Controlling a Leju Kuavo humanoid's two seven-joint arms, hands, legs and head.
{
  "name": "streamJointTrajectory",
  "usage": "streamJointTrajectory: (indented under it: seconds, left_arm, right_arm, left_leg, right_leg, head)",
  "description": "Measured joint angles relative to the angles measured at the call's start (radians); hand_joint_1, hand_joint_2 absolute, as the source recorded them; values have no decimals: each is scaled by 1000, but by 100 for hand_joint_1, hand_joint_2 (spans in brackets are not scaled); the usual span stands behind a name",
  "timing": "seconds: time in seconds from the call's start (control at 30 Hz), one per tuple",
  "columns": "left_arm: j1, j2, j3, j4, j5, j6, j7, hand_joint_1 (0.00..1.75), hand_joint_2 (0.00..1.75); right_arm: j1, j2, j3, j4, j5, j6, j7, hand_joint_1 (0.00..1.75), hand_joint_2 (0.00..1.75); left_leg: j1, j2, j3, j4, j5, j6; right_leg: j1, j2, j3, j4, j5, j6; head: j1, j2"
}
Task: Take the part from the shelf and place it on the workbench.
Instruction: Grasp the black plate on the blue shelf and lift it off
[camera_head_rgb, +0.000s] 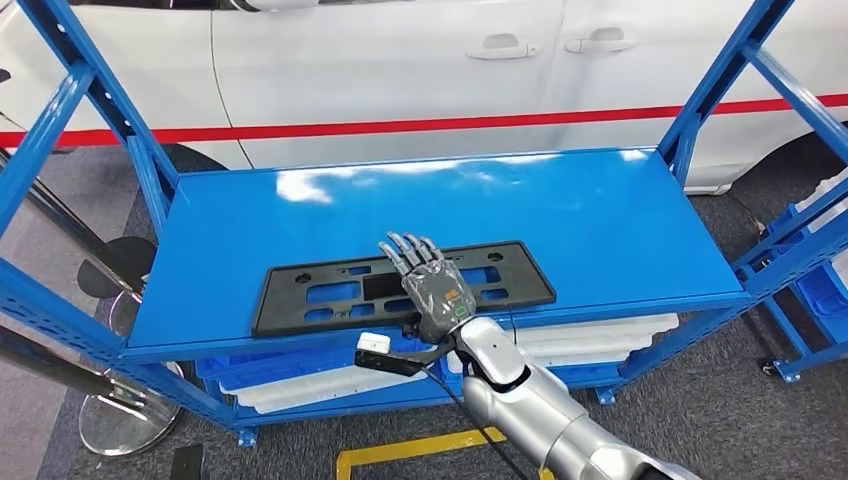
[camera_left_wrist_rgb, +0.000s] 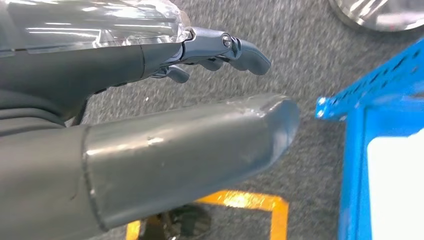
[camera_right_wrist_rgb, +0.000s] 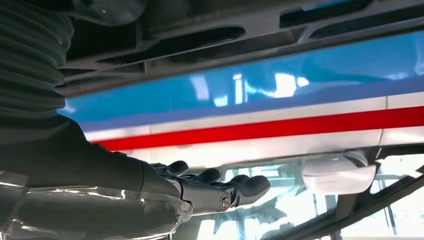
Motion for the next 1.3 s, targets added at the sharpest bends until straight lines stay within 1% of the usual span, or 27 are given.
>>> streamJointTrajectory:
  seconds: [0.07,0.1,0.13,0.17,0.2,0.23,0.27,0.3,0.33,0.4,0.47,0.53,0.57,0.6,0.63,0.67,0.7,0.77,0.8,0.93,1.0,1.07,1.1,1.13,1.17,1.23,1.3]
  left_arm:
    - [-1,0,-10,0,4,12,2,0,0]
    - [-1,0,-13,0,6,16,4,0,0]
    - [0,0,-16,0,8,18,6,0,0]
    - [0,-1,-19,0,11,20,8,0,0]
    - [1,-2,-23,0,14,21,9,0,0]
    - [-1,-3,-28,0,16,22,10,0,0]
    - [-2,-3,-31,0,19,23,11,0,0]
    - [-4,-3,-34,0,22,25,13,0,0]
    - [-5,-4,-35,0,25,28,15,0,0]
    - [-6,-3,-36,0,31,33,17,0,0]
    - [-6,-4,-36,0,36,35,18,0,0]
    - [-5,-4,-37,0,38,36,20,0,0]
    - [-4,-4,-37,0,41,37,21,0,0]
    - [-2,-4,-37,0,46,37,22,0,0]
    - [-1,-4,-37,0,50,37,22,0,0]
    - [0,-4,-37,0,55,37,21,0,0]
    - [0,-3,-37,0,59,37,21,0,0]
    - [-2,-3,-38,0,66,37,19,0,0]
    - [-3,-3,-39,0,69,37,18,0,0]
    - [-3,-4,-43,0,74,37,18,0,0]
    - [-4,-4,-47,0,74,37,18,0,0]
    - [-4,-4,-52,0,76,37,17,0,0]
    - [-4,-4,-53,0,77,37,17,0,0]
    - [-3,-4,-54,0,81,37,16,0,0]
    - [-2,-5,-55,0,84,37,15,0,0]
    - [-1,-6,-56,0,92,37,12,0,0]
    - [-2,-8,-57,0,99,37,10,0,0]
  right_arm:
    - [-9,-4,-3,22,20,6,12,0,175]
    - [-12,-6,-5,32,29,8,18,0,175]
    - [-16,-9,-6,42,37,10,24,0,175]
    - [-23,-11,-8,50,44,13,28,0,175]
    - [-30,-12,-9,56,48,17,31,3,175]
    - [-39,-13,-11,63,52,20,34,10,175]
    - [-48,-14,-13,69,55,25,37,17,175]
    - [-56,-14,-15,74,58,30,40,24,175]
    - [-62,-15,-17,79,61,35,44,28,175]
    - [-72,-15,-22,87,63,44,51,77,175]
    - [-81,-16,-25,92,64,53,53,139,175]
    - [-87,-16,-25,97,65,64,53,155,175]
    - [-88,-16,-25,100,66,70,53,158,175]
    - [-88,-16,-25,102,66,76,53,159,175]
    - [-88,-16,-25,105,66,82,53,159,175]
    - [-88,-16,-25,106,65,86,53,159,175]
    - [-88,-16,-25,107,64,90,53,159,175]
    - [-89,-16,-25,108,61,97,53,159,175]
    - [-89,-16,-25,108,60,99,53,159,175]
    - [-90,-16,-25,108,60,105,51,160,175]
    - [-91,-16,-26,109,60,105,52,156,175]
    - [-90,-17,-26,111,58,106,52,148,175]
    - [-89,-18,-26,112,57,107,52,146,175]
    - [-88,-19,-26,114,55,107,51,145,175]
    - [-88,-21,-26,115,53,108,51,144,175]
    - [-89,-22,-26,115,49,109,50,144,175]
    - [-90,-22,-27,115,46,111,48,149,175]
  left_leg:
    - [0,0,1,0,-3,5]
    - [-1,-1,3,0,-4,6]
    - [-1,-2,5,0,-6,5]
    - [-1,-3,9,0,-8,4]
    - [-1,-3,12,0,-11,3]
    - [-3,-4,15,1,-14,-1]
    - [-5,-4,16,2,-16,-5]
    - [-6,-4,16,2,-18,-9]
    - [-6,-3,16,1,-18,-14]
    - [-6,-3,17,0,-22,-24]
    - [-5,-1,-1,44,-52,-33]
    - [-3,-1,-57,162,-111,-39]
    - [-2,-1,-90,224,-133,-42]
    - [-1,-1,-113,264,-139,-44]
    - [-1,-1,-119,268,-126,-46]
    - [-1,0,-104,229,-94,-45]
    - [-1,0,-75,162,-54,-43]
    - [-4,0,-20,46,-9,-35]
    - [-6,0,-8,19,-4,-31]
    - [-3,-1,-2,1,-1,-11]
    - [2,0,3,-8,4,-2]
    - [2,0,3,-9,4,1]
    - [2,0,3,-9,4,2]
    - [2,-1,4,-8,3,2]
    - [3,-1,4,-8,2,2]
    - [4,-2,8,-6,-2,-3]
    - [0,-3,8,-3,-7,-12]
  right_leg:
    - [-2,-1,-76,131,-45,6]
    - [-3,-1,-99,163,-44,6]
    - [-3,-1,-104,156,-22,5]
    - [-2,-1,-90,111,16,1]
    - [-1,-1,-62,40,62,-4]
    - [2,0,-33,-29,94,-11]
    - [5,0,-11,-81,113,-16]
    - [8,0,0,-110,119,-19]
    - [11,1,3,-117,115,-22]
    - [7,2,6,-126,117,-29]
    - [1,1,15,-137,120,-39]
    - [1,0,19,-140,119,-47]
    - [2,-1,19,-139,118,-49]
    - [3,-1,19,-137,117,-49]
    - [3,0,20,-135,114,-49]
    - [2,0,21,-131,111,-48]
    - [2,1,22,-126,106,-46]
    - [5,2,21,-117,98,-38]
    - [7,2,20,-114,97,-34]
    - [7,3,16,-111,92,-15]
    - [4,2,-12,-50,53,-4]
    - [-2,2,-72,71,-2,3]
    - [-5,1,-98,120,-16,6]
    - [-7,1,-110,137,-10,7]
    - [-9,1,-104,119,12,7]
    - [-11,-1,-49,0,78,3]
    - [-7,-1,-3,-97,109,-3]
  head:
    - [0,0]
    - [0,0]
    - [0,0]
    - [0,0]
    - [0,0]
    - [0,0]
    - [0,0]
    - [0,0]
    - [0,0]
    - [0,0]
    - [0,0]
    - [-1,0]
    - [-1,0]
    - [-1,0]
    - [-1,0]
    - [-1,0]
    - [-1,0]
    - [0,0]
    - [0,0]
    - [0,0]
    - [0,0]
    - [0,0]
    - [0,0]
    - [0,0]
    - [0,0]
    - [0,0]
    - [0,0]
